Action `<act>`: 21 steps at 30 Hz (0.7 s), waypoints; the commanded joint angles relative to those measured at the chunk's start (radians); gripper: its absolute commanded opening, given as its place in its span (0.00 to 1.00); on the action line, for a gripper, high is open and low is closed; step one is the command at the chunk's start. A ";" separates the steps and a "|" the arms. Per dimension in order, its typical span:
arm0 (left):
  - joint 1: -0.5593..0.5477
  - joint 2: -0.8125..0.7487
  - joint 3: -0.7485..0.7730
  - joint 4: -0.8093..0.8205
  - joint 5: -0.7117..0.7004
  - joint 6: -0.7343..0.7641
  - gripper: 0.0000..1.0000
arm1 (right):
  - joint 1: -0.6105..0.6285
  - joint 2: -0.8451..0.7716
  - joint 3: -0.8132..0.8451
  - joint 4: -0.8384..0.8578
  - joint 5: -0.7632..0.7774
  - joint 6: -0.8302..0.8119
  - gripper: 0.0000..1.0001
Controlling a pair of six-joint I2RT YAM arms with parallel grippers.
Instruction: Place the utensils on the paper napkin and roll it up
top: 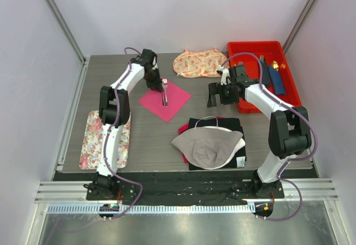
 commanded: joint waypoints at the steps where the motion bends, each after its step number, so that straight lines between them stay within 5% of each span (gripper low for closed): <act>1: -0.003 -0.009 0.055 -0.028 -0.005 0.006 0.19 | 0.006 -0.007 0.029 0.012 0.009 0.001 0.99; 5: -0.003 -0.094 0.052 -0.031 -0.004 0.044 0.23 | 0.006 -0.013 0.032 0.012 -0.001 0.001 1.00; 8: -0.003 -0.222 0.008 -0.001 -0.022 0.119 0.35 | 0.006 -0.016 0.044 0.009 -0.008 -0.001 1.00; 9: -0.003 -0.259 -0.015 0.016 -0.024 0.176 0.57 | 0.006 -0.018 0.050 0.006 -0.013 -0.002 1.00; 12: -0.003 -0.432 -0.167 0.120 -0.008 0.294 0.96 | 0.006 -0.021 0.078 0.000 -0.025 -0.002 1.00; 21: -0.002 -0.825 -0.636 0.435 0.002 0.604 1.00 | 0.007 -0.002 0.173 0.000 -0.146 0.005 1.00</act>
